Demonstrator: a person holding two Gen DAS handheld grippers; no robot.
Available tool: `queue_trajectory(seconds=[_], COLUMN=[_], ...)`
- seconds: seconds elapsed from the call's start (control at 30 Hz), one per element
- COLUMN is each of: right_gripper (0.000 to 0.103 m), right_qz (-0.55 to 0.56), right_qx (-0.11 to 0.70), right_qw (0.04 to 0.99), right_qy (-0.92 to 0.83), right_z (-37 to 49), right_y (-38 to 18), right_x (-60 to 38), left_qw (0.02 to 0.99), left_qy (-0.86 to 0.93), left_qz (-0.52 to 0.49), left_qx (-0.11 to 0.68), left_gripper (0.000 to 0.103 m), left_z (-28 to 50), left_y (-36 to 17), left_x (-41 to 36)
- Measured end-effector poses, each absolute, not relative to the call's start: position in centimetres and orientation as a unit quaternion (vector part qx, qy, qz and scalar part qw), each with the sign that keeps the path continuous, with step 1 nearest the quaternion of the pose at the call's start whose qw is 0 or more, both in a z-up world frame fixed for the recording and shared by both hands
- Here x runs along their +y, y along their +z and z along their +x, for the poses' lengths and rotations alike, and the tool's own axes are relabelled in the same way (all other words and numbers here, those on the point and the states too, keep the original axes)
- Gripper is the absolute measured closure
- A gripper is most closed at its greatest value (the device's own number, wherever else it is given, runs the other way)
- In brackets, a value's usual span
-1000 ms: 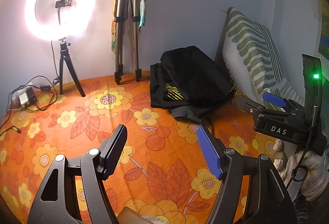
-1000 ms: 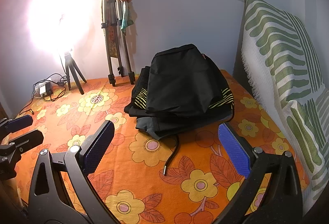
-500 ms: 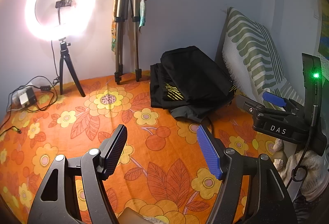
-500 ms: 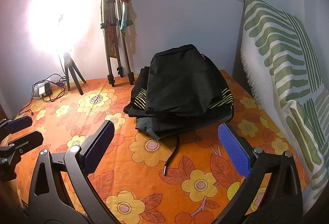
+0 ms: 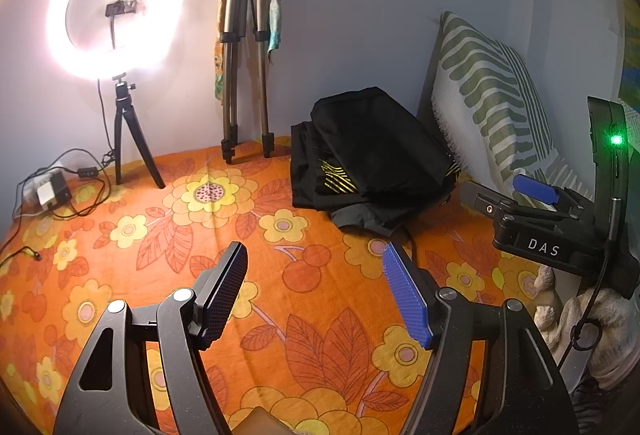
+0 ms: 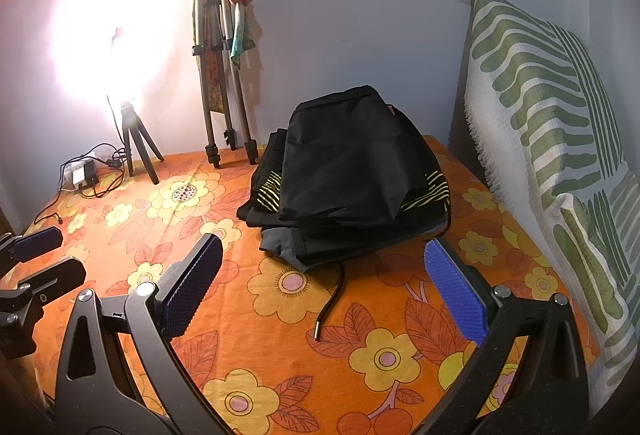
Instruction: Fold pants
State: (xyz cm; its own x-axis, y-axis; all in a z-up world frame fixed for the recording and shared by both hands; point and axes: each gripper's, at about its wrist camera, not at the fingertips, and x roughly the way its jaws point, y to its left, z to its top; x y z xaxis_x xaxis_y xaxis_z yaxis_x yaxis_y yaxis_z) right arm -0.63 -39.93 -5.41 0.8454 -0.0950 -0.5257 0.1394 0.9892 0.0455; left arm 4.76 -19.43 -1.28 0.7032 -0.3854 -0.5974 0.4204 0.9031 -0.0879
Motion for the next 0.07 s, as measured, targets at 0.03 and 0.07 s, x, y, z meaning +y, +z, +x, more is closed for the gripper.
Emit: queue_trajectory(seconds=[0.03, 0.07], right_gripper=[0.000, 0.000], right_qz=[0.042, 0.042], right_qx=[0.271, 0.271], right_qw=[0.960, 0.960], right_qy=[-0.061, -0.060], right_z=[-0.67, -0.68], right_y=[-5.39, -5.35], right_x=[-39.92, -39.97], left_qw=[0.922, 0.922], left_qy=[-0.218, -0.217], left_qz=[0.026, 0.026], left_qx=[0.319, 0.320], left_gripper=[0.033, 0.033], left_z=[4.80, 4.83], left_y=[-1.31, -1.33], left_x=[-19.36, -19.28])
